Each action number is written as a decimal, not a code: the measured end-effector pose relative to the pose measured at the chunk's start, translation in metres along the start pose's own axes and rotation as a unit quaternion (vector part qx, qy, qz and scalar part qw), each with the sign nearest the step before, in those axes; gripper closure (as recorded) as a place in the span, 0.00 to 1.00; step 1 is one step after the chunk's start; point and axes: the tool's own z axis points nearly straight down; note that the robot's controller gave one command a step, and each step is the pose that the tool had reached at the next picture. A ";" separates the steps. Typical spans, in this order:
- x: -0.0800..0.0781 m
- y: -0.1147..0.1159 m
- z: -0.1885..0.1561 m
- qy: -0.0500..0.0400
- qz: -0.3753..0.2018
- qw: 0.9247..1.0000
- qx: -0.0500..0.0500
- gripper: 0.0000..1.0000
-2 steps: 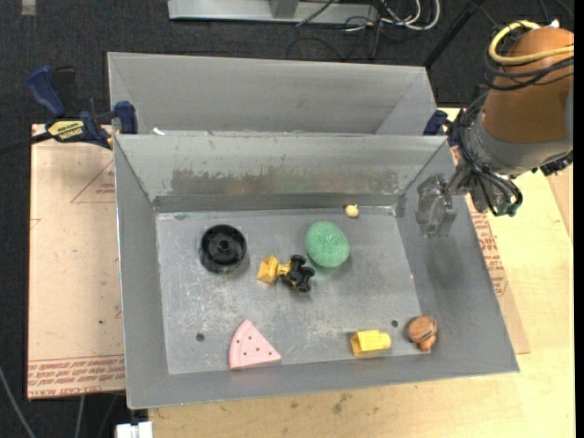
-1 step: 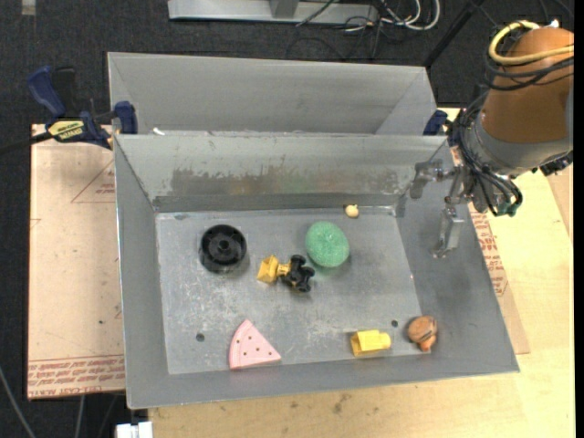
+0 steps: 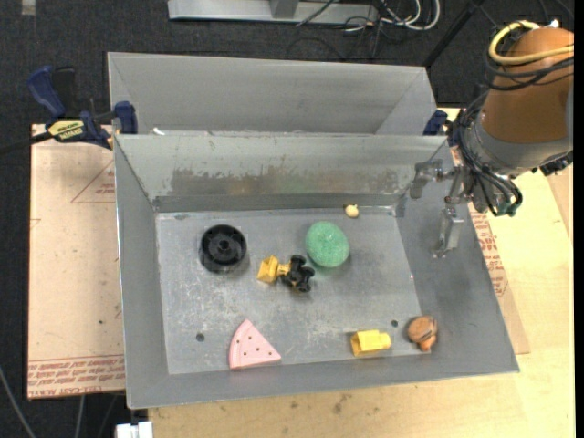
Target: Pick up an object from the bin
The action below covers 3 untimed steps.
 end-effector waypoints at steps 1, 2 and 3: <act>-0.018 0.022 0.035 -0.003 -0.034 0.999 0.001 0.00; -0.035 0.040 0.103 -0.003 -0.070 0.998 0.000 0.00; -0.008 0.081 0.137 0.001 -0.099 0.995 -0.001 0.00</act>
Offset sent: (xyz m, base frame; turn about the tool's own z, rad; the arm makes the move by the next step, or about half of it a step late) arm 0.0431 0.0484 -0.1384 -0.1755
